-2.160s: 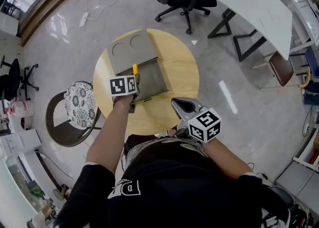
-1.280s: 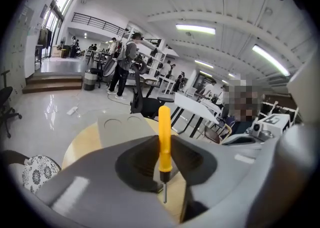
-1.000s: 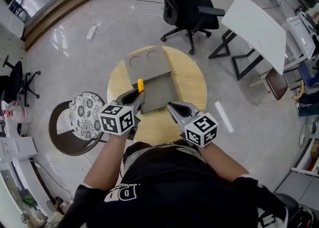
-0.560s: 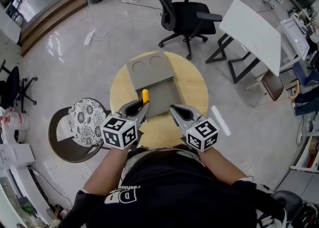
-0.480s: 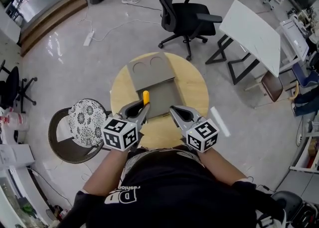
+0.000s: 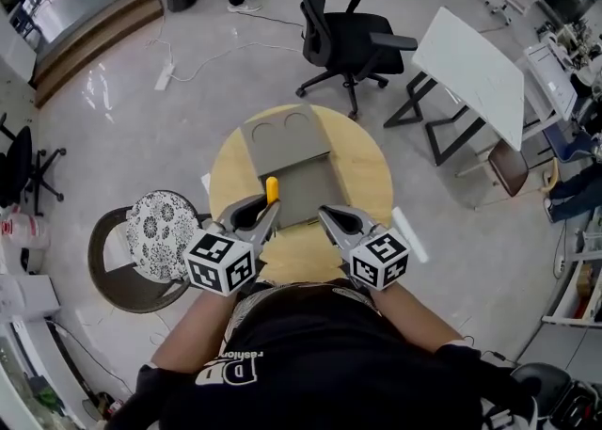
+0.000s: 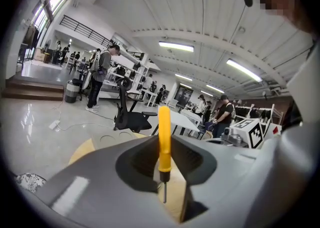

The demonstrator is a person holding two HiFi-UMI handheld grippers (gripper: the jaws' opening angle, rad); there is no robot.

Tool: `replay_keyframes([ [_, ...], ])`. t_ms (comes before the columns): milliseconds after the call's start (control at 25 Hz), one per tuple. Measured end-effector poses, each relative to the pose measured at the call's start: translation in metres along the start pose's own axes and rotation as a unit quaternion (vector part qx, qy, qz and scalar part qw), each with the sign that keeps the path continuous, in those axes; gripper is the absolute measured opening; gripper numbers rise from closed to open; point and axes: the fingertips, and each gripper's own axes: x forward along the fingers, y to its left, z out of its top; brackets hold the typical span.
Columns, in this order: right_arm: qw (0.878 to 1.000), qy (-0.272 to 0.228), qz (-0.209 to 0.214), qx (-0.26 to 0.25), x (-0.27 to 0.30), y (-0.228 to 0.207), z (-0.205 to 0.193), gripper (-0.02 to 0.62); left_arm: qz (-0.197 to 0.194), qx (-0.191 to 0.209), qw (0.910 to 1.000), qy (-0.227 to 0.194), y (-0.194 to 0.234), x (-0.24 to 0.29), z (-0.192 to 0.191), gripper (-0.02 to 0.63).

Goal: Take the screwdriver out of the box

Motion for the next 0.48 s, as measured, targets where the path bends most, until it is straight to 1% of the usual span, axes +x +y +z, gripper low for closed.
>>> replay_keyframes([
  [120,1.0,-0.005,-0.002,0.011,-0.003,-0.002,0.003,0.0,-0.007,-0.001,1.0,-0.003,-0.006,0.0,0.001,0.135],
  [480,1.0,-0.006,-0.007,-0.006,-0.008,-0.002,0.001,0.0,-0.012,0.009,0.9999,-0.008,-0.013,0.001,0.002,0.135],
])
